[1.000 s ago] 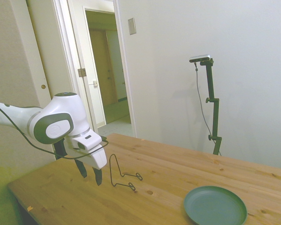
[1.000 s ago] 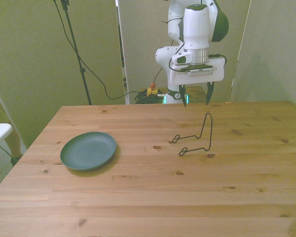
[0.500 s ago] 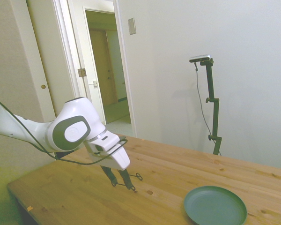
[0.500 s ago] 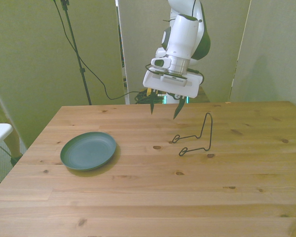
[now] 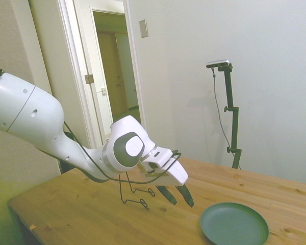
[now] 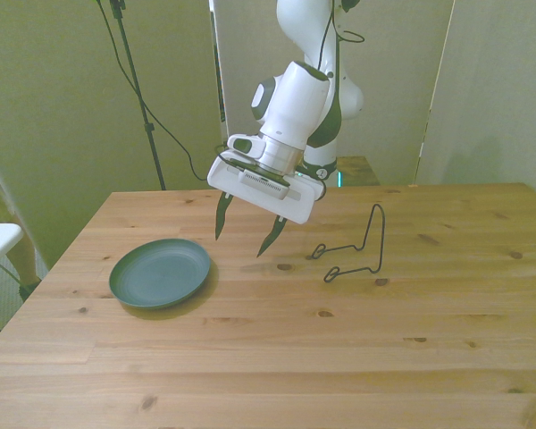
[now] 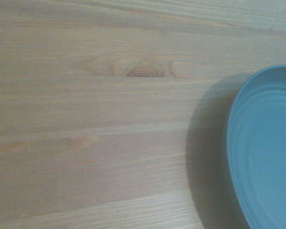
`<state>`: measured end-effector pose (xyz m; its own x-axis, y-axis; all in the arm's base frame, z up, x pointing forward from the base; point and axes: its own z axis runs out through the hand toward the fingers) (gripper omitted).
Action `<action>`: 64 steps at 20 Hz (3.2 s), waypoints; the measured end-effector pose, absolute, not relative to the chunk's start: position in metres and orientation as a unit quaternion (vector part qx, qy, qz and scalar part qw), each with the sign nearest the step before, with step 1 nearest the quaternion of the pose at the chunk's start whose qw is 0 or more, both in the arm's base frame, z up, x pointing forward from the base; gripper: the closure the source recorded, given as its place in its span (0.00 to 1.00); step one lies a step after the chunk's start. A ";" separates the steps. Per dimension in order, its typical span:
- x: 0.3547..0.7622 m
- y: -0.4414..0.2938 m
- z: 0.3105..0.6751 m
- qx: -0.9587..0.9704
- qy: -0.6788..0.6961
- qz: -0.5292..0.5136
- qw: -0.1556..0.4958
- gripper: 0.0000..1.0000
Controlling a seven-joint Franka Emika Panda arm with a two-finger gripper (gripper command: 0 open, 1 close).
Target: Load the plate
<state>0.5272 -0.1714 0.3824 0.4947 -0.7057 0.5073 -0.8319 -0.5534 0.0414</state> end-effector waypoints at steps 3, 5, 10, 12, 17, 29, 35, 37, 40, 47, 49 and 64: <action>0.530 -0.177 0.379 0.847 -0.457 0.226 0.150 0.00; 0.535 -0.182 0.375 0.842 -0.461 0.231 0.159 0.00; 0.552 -0.193 0.363 0.833 -0.470 0.225 0.188 0.00; 0.558 -0.196 0.354 0.831 -0.470 0.221 0.199 0.00; 0.567 -0.200 0.343 0.828 -0.472 0.214 0.215 0.00; 0.576 -0.211 0.342 0.815 -0.486 0.195 0.249 1.00; 0.576 -0.211 0.340 0.815 -0.487 0.193 0.248 1.00; 0.576 -0.212 0.338 0.815 -0.488 0.191 0.247 1.00; 0.575 -0.216 0.337 0.817 -0.491 0.182 0.241 1.00; 0.577 -0.233 0.333 0.818 -0.496 0.169 0.239 1.00; 0.578 -0.236 0.332 0.817 -0.497 0.167 0.239 1.00; 0.565 -0.225 0.363 0.837 -0.482 0.178 0.188 1.00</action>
<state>0.5654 -0.2248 0.3631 0.4723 -0.7401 0.4787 -0.8736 -0.4653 0.1425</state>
